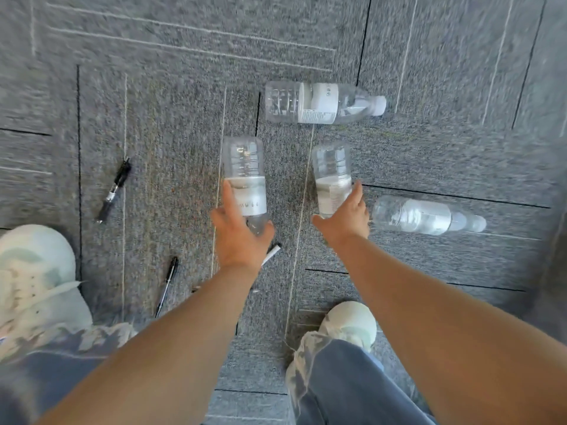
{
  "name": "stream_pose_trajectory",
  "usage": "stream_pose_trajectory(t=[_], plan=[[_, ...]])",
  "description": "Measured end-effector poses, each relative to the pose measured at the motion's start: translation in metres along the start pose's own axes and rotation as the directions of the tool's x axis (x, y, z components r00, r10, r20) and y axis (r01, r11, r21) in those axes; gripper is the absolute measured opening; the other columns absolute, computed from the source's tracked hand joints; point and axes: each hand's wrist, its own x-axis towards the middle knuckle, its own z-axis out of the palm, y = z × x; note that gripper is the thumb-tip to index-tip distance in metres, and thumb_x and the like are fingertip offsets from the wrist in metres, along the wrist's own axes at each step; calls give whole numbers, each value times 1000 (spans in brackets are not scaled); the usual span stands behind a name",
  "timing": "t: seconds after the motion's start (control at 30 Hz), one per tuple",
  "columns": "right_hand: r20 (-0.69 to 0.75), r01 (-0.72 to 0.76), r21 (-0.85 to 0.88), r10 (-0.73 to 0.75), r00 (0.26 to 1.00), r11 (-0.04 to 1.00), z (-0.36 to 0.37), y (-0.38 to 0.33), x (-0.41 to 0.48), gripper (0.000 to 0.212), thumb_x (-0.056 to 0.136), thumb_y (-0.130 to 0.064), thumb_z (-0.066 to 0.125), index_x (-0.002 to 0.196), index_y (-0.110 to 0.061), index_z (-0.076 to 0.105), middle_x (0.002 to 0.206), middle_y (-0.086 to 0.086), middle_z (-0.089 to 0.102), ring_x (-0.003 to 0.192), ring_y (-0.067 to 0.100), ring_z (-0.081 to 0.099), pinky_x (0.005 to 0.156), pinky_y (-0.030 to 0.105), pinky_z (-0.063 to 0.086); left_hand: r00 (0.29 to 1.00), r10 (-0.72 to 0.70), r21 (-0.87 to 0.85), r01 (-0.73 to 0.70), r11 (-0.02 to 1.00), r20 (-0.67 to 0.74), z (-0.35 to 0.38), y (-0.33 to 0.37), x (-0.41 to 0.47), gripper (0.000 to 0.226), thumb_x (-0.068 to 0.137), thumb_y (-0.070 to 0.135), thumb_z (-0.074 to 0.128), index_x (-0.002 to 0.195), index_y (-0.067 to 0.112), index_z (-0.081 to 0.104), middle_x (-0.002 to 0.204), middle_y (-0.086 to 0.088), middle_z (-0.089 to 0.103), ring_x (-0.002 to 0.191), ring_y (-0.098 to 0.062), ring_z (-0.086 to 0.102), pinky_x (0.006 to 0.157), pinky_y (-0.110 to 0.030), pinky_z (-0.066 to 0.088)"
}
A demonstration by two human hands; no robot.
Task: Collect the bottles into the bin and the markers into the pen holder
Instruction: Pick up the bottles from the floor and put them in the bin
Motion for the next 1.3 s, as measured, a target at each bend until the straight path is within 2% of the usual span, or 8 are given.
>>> stream_pose_trajectory(t=[0.17,0.27,0.37,0.53,0.73,0.9,1.1,1.3], plan=[[-10,-33,168,35,999,985,7,-16,-26,94,75,-22,74,146,-15,12,139,13,33,115,30,49,93,41,49,999,22,-5,-22,1000,29,-29,-6,-14,100,79,18,72,149,32,1,138,-10,31,99,-10,43,81,-20,37],[11,-34,252,32,999,967,-7,-22,-66,88,76,-26,71,143,-15,15,136,11,34,93,21,47,81,32,49,999,1,33,-3,999,35,-60,-4,-25,100,78,19,72,149,30,2,138,-13,31,114,-27,50,88,-33,40],[1,-28,239,29,1000,971,-31,-33,-112,82,79,-30,64,144,-19,15,134,12,37,89,21,46,76,32,47,996,19,43,-23,999,87,-105,12,-35,100,78,20,73,148,31,3,139,-12,32,123,-28,46,94,-35,39],[-37,-61,266,74,997,962,-74,-85,-203,72,81,-35,62,139,-18,23,133,12,42,97,29,59,82,44,55,985,121,-22,-119,993,121,-208,58,-44,92,78,24,72,148,29,13,133,-11,38,116,-27,50,89,-28,37],[-79,19,343,9,997,939,-110,-194,-326,70,82,-36,62,139,-17,26,133,9,45,105,26,58,86,43,53,951,279,35,-286,958,131,-369,119,-54,89,79,33,70,146,33,12,128,-6,41,104,-22,53,78,-31,44],[-123,98,415,-51,991,904,-128,-284,-423,71,82,-38,62,140,-17,27,133,10,47,106,29,60,89,47,53,918,379,1,-381,924,114,-490,146,-80,91,78,36,69,147,35,10,132,-6,40,109,-26,55,88,-38,50],[-207,266,367,-201,957,891,-141,-345,-505,69,85,-32,60,142,-13,26,137,12,44,116,31,53,95,43,48,925,379,-62,-380,923,-22,-580,131,-124,91,82,35,67,148,32,4,141,-7,32,122,-25,49,93,-35,44],[-184,391,270,-351,918,880,-109,-331,-558,65,90,-31,53,144,-13,23,140,13,39,120,31,48,95,43,43,931,310,-167,-342,925,-191,-605,56,-182,92,82,31,68,148,30,5,142,-6,30,122,-24,46,91,-33,41]])
